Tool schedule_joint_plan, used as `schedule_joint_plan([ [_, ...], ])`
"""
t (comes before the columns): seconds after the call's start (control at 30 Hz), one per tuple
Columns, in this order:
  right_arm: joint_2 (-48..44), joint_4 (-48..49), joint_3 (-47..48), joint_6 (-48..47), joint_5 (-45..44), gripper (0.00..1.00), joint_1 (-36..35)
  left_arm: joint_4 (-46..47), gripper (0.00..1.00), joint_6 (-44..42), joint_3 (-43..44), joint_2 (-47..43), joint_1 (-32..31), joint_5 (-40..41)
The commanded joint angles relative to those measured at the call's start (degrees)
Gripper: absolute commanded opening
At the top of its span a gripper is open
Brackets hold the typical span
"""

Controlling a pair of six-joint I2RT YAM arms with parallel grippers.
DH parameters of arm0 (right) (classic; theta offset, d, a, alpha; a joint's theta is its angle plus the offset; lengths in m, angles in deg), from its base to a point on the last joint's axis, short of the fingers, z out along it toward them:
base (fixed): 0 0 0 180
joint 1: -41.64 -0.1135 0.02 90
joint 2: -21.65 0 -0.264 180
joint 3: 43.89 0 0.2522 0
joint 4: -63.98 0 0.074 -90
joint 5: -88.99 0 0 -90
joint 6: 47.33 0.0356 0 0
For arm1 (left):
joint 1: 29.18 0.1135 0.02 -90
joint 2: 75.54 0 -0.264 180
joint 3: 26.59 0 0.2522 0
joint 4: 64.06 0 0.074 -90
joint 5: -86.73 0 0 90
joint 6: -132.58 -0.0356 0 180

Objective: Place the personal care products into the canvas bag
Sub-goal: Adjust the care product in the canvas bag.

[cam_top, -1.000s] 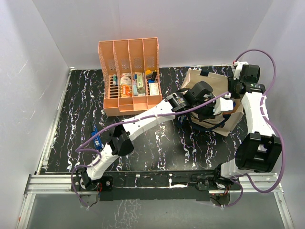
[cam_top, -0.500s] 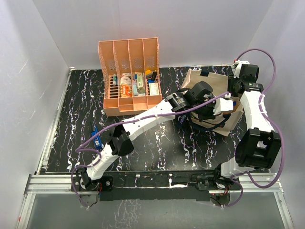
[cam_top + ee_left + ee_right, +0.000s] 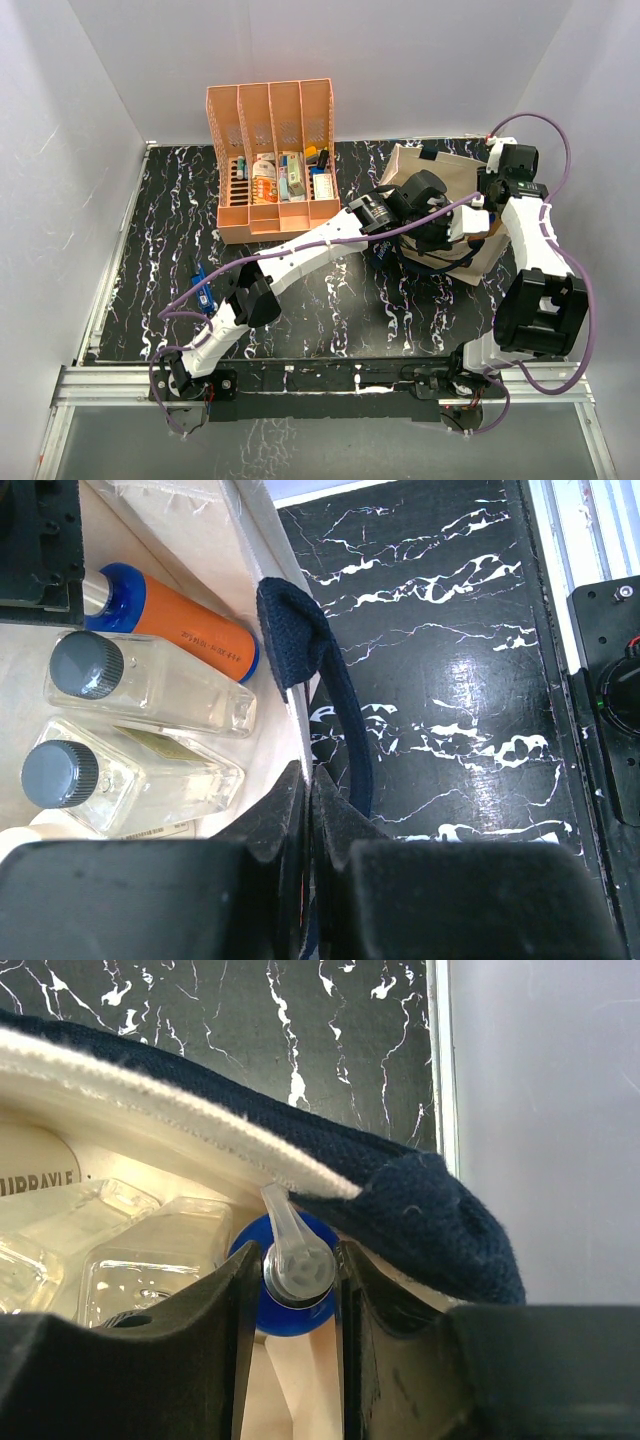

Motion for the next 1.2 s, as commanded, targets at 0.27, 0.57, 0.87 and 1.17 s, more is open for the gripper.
schedule_joint_plan([
  [0.27,-4.5,0.7,-2.3,-2.0,-0.5,0.17,0.7,2.8,0.0,0.8,2.2,-6.2,-1.4,-5.2],
  [0.57,-10.3,-3.4,-6.2,-1.9,0.1,0.13,0.7,2.7,0.0,0.7,2.3,-6.1,-1.3,-5.2],
  [0.87,-15.7,-7.6,-8.4,-2.8,0.4,0.12,0.7,2.6,0.0,0.7,2.5,-6.0,-1.4,-5.5],
  [1.17,-15.5,-7.5,-7.4,-3.6,-0.1,0.27,0.7,2.6,0.0,0.8,2.6,-5.8,-1.4,-5.8],
])
